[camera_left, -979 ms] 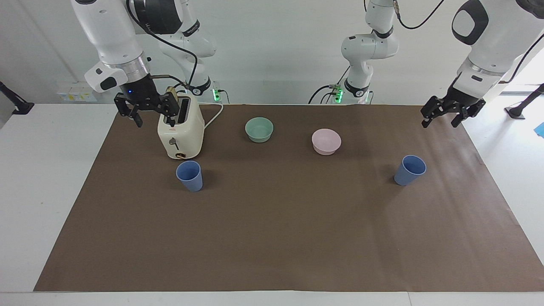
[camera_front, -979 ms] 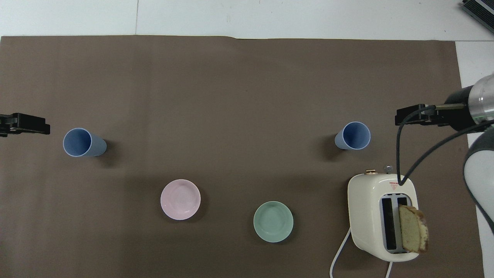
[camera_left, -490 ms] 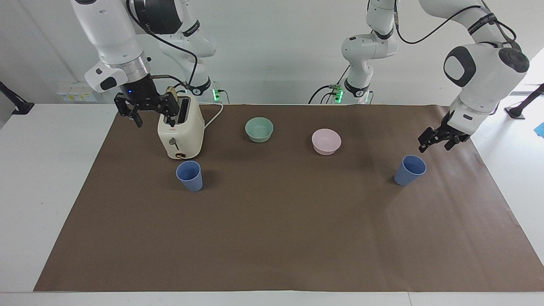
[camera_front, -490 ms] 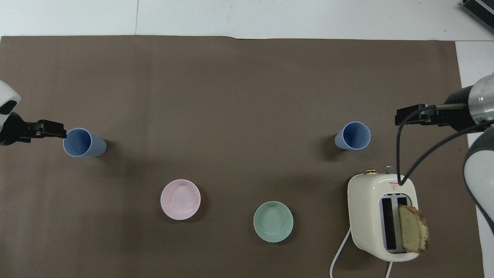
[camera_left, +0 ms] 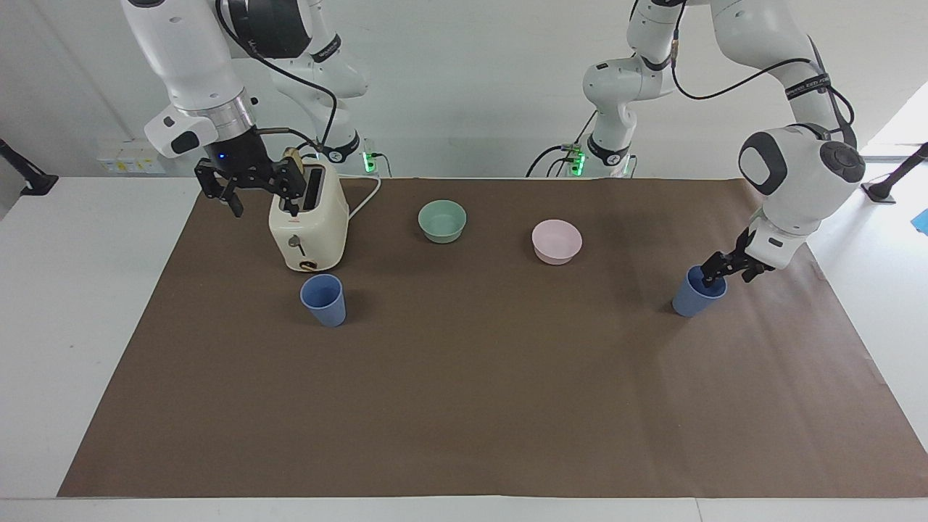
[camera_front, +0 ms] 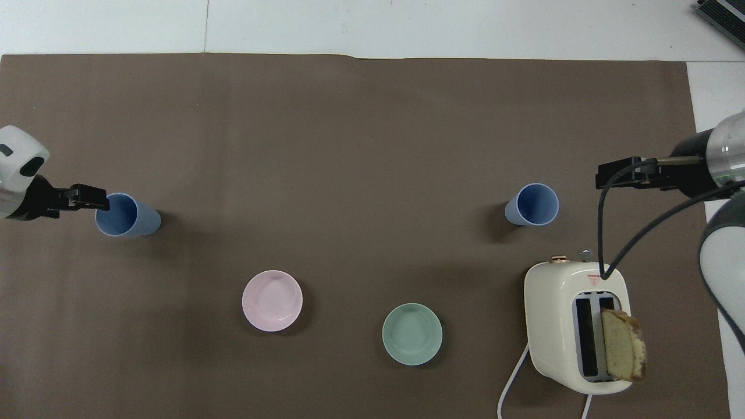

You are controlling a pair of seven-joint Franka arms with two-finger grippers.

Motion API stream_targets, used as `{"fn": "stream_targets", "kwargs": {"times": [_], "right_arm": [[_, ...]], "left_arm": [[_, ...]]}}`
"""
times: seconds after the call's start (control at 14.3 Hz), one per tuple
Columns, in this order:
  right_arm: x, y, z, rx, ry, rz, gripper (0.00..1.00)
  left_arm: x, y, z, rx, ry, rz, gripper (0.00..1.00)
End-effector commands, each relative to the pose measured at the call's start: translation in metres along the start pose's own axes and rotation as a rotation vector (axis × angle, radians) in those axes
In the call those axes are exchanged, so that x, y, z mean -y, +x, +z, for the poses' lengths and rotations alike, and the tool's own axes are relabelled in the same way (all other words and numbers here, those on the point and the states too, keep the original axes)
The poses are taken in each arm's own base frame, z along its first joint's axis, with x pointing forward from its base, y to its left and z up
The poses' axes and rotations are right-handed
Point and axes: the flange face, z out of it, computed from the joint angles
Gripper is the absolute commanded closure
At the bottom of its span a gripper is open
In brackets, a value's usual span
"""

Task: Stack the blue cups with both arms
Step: 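Move the left gripper onto the blue cup nearest it and grasp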

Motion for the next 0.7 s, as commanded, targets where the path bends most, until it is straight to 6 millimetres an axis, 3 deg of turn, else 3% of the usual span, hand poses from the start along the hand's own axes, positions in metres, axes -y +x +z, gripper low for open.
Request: {"fn": "stream_targets", "kwargs": {"times": [0.0, 0.07, 0.14, 0.35, 0.63], "right_arm": [[-0.003, -0.002, 0.0, 0.007, 0.02, -0.005, 0.0], [-0.004, -0.002, 0.0, 0.007, 0.02, -0.003, 0.0], [-0.004, -0.002, 0.0, 0.007, 0.02, -0.003, 0.0], [-0.004, -0.002, 0.0, 0.007, 0.02, -0.003, 0.0], [-0.004, -0.002, 0.0, 0.007, 0.02, -0.003, 0.0]], "left_arm": [[-0.002, -0.009, 0.006, -0.015, 0.011, -0.004, 0.0], [-0.002, -0.009, 0.006, -0.015, 0.011, -0.004, 0.09], [-0.002, -0.009, 0.006, -0.016, 0.011, -0.004, 0.38], [-0.003, -0.008, 0.005, -0.016, 0.007, -0.001, 1.0], [-0.003, 0.01, -0.008, -0.01, -0.021, -0.019, 1.0]]}}
